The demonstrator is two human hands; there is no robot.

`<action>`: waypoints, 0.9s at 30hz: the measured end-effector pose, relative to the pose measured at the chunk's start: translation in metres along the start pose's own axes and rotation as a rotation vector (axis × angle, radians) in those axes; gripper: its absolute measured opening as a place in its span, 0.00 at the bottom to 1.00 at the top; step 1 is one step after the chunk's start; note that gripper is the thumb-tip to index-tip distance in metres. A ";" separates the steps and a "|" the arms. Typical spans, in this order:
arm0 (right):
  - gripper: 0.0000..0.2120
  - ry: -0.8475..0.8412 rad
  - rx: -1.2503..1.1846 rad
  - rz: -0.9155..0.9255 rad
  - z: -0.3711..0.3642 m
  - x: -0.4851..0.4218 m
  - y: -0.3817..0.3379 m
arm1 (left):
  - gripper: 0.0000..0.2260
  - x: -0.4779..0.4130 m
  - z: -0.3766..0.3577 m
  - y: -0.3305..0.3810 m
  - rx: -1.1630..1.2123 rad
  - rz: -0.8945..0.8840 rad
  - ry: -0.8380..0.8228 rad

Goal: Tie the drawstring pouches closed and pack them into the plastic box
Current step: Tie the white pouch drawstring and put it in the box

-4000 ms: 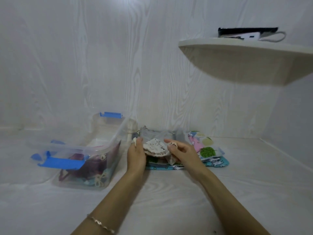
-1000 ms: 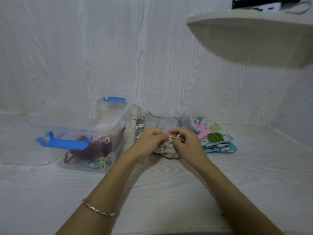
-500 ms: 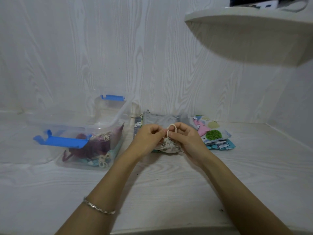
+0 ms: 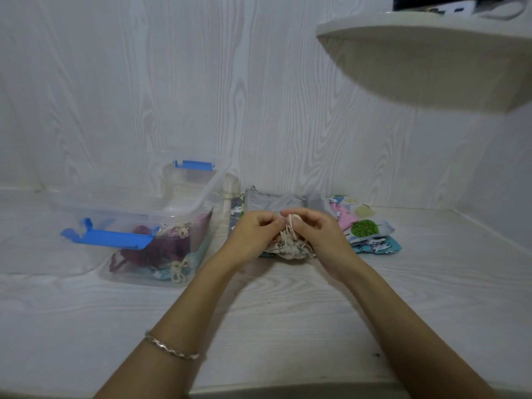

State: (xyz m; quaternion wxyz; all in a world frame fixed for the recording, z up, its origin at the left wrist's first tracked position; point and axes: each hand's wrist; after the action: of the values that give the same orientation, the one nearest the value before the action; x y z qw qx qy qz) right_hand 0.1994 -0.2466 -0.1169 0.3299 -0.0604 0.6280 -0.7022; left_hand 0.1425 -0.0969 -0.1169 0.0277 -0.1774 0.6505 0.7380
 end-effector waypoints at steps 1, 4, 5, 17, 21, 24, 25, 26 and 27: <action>0.08 0.012 -0.025 -0.020 0.000 -0.001 0.002 | 0.15 0.000 0.000 0.000 0.012 -0.007 -0.004; 0.11 -0.040 -0.240 -0.100 -0.005 -0.003 0.000 | 0.14 0.000 -0.003 0.001 0.040 -0.008 -0.004; 0.13 -0.057 -0.342 -0.128 -0.007 -0.004 -0.002 | 0.13 0.001 -0.003 0.001 0.045 -0.002 -0.004; 0.09 0.235 -0.871 -0.384 0.015 -0.014 0.000 | 0.17 -0.002 -0.007 0.011 0.615 0.168 0.132; 0.15 0.233 -0.903 -0.424 0.022 -0.014 0.003 | 0.15 0.000 -0.004 0.014 0.988 0.224 0.122; 0.22 0.205 -0.852 -0.518 0.025 -0.013 0.003 | 0.14 0.000 -0.004 0.013 0.911 0.245 0.188; 0.20 0.189 -0.843 -0.539 0.025 -0.012 0.002 | 0.15 0.000 -0.005 0.012 0.867 0.250 0.187; 0.17 0.175 -0.840 -0.552 0.024 -0.012 0.002 | 0.15 0.001 -0.006 0.012 0.832 0.255 0.173; 0.13 0.166 -0.853 -0.559 0.024 -0.011 0.002 | 0.15 0.001 -0.007 0.013 0.803 0.261 0.153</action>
State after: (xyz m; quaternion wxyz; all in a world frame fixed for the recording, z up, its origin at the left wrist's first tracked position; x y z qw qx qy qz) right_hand 0.2208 -0.2610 -0.1101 0.0249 -0.2990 0.8425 -0.4475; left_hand 0.1396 -0.1057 -0.1059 -0.0476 -0.1230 0.9033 0.4081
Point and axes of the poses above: each hand's wrist, its own x-axis away from the middle knuckle, its own z-axis out of the back of the hand, y = z × x, and after that the axes turned 8 degrees about x, right-handed
